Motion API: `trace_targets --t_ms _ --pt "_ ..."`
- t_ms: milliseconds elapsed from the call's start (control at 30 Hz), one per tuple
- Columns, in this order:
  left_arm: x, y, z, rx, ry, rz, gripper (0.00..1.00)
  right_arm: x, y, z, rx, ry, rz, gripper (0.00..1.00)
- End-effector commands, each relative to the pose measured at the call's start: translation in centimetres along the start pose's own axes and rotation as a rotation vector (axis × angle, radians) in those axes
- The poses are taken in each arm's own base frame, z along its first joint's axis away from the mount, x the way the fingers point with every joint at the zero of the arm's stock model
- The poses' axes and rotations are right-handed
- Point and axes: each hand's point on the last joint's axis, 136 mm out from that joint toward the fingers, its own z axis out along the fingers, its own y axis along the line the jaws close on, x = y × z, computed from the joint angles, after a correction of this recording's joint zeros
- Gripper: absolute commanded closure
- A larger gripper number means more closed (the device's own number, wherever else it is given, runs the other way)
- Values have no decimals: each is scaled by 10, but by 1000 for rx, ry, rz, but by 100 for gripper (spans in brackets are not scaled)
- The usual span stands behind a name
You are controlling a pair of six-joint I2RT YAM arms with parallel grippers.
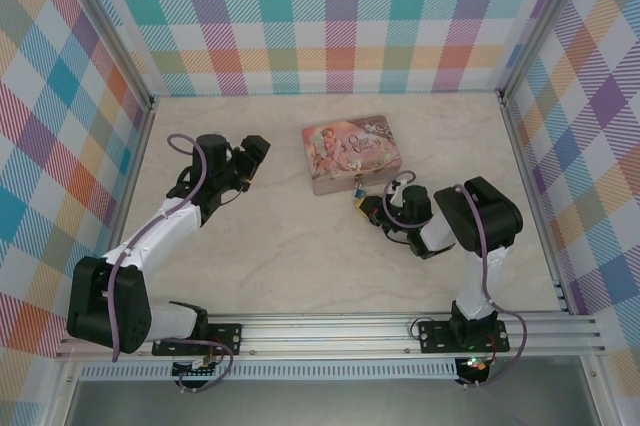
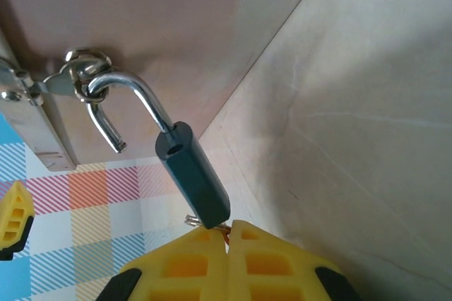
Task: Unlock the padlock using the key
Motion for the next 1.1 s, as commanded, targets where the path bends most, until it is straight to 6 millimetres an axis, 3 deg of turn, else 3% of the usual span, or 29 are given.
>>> trace_targets --t_ms 0,67,267,433,633,767,933,1067 --pt "-6 -11 -4 33 -15 -2 18 3 -8 -6 35 -4 10 100" --pt "-6 -11 -4 34 -13 -2 18 1 -9 -10 63 -13 -5 87" --pt "-6 -11 -5 34 -18 -1 18 -3 -12 -23 126 -47 -20 64" --pt "-6 -9 -7 33 -25 4 18 -8 -10 -38 167 -69 -67 54" --pt "-2 -8 -3 31 -1 29 17 -20 16 -47 123 -53 -301 38" --pt "12 -12 16 45 75 42 17 -25 30 -42 79 -50 -460 33" --pt "24 -14 45 39 128 74 16 -35 39 -30 25 -76 -561 38" --pt "25 -32 63 36 143 238 11 -38 40 -25 -1 -91 -561 41"
